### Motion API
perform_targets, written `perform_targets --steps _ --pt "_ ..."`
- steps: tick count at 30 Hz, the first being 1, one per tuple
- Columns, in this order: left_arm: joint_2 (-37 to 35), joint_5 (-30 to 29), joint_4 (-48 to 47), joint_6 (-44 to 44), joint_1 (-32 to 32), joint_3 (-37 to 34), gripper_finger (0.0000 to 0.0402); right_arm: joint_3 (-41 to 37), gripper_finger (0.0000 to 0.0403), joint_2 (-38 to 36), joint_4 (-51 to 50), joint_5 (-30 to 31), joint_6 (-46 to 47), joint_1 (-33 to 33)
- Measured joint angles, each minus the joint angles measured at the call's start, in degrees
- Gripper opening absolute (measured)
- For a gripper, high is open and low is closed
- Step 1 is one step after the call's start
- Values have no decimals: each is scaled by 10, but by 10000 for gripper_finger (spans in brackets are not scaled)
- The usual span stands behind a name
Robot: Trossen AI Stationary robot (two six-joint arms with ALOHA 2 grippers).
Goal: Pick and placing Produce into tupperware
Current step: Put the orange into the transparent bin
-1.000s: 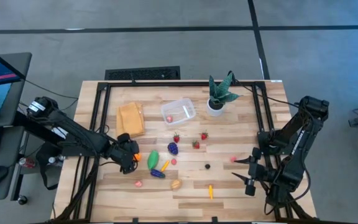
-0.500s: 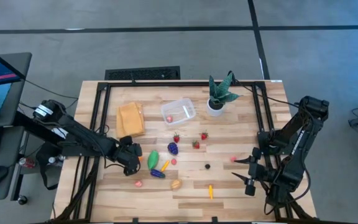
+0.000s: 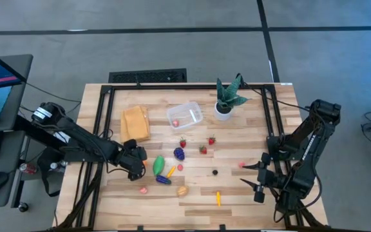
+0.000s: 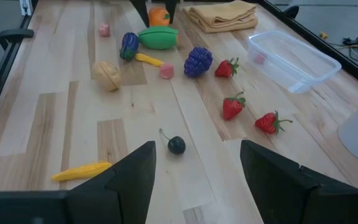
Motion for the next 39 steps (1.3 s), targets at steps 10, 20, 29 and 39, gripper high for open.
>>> perform_targets --steps 10,20,29,39 --pt "0 1 -1 -4 0 0 260 0 228 0 0 0 0 0" --pt "0 0 -1 -4 0 0 253 0 228 0 0 0 0 0" --pt "0 -3 -1 -4 0 0 250 0 228 0 0 0 1 0" --pt "0 -4 4 -4 0 1 250 0 228 0 2 0 1 0"
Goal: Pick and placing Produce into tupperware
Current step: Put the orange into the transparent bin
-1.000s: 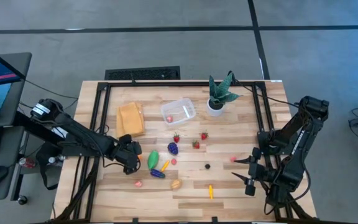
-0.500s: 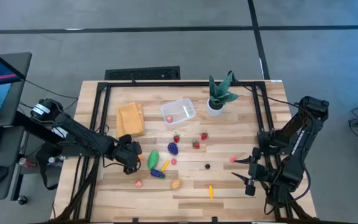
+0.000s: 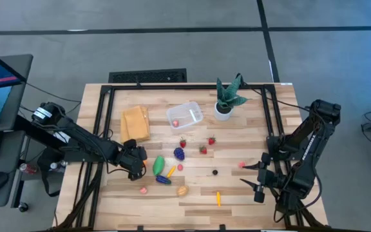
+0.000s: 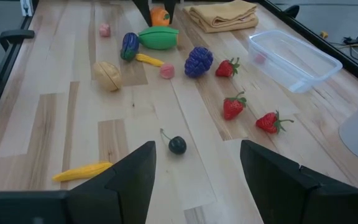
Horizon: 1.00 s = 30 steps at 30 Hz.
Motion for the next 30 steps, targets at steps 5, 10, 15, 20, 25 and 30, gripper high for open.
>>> perform_targets --steps 5,10,15,20,25,30 --pt "0 -5 0 0 0 0 254 0 228 5 0 0 0 0" --pt "0 -7 1 0 0 0 255 0 228 23 2 0 0 0" --pt "0 -11 23 9 0 0 255 0 228 38 3 0 5 0" --pt "0 -15 35 19 4 0 256 0 228 41 3 0 5 0" --pt "0 -15 34 20 15 0 256 0 228 41 3 0 5 0" --pt "0 -16 34 34 24 0 256 0 228 41 4 0 5 0"
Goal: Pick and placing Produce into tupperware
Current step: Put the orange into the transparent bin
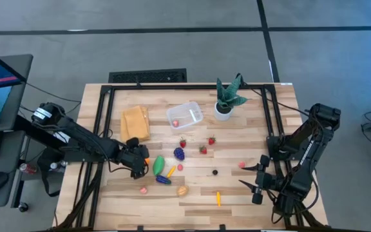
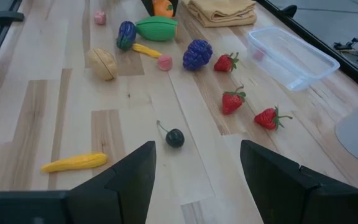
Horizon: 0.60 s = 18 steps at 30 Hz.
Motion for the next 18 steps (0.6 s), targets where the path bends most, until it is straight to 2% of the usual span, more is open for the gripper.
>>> perform_targets --steps 9,18 --pt "0 -2 -22 66 24 50 256 0 228 0 0 0 0 0" --pt "0 -69 -96 163 50 135 256 0 228 0 1 0 0 0"
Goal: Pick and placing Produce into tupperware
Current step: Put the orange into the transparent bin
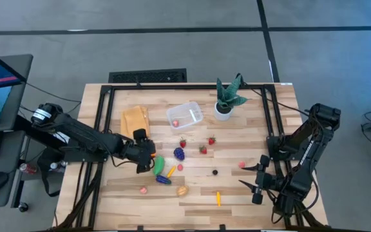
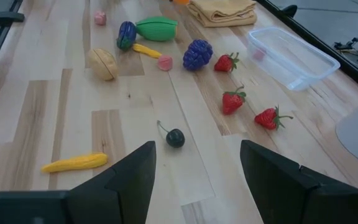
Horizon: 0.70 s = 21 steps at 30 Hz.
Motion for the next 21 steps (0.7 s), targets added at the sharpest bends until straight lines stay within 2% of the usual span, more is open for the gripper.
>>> perform_targets --steps 7,12,16,21 --pt "0 -47 14 113 45 39 256 0 228 0 1 0 0 0" --pt "0 -47 72 196 95 42 256 0 228 0 4 0 0 0" --pt "0 -24 116 247 142 42 256 0 228 0 5 0 0 0" --pt "0 32 174 302 202 42 256 0 228 0 5 0 0 0"
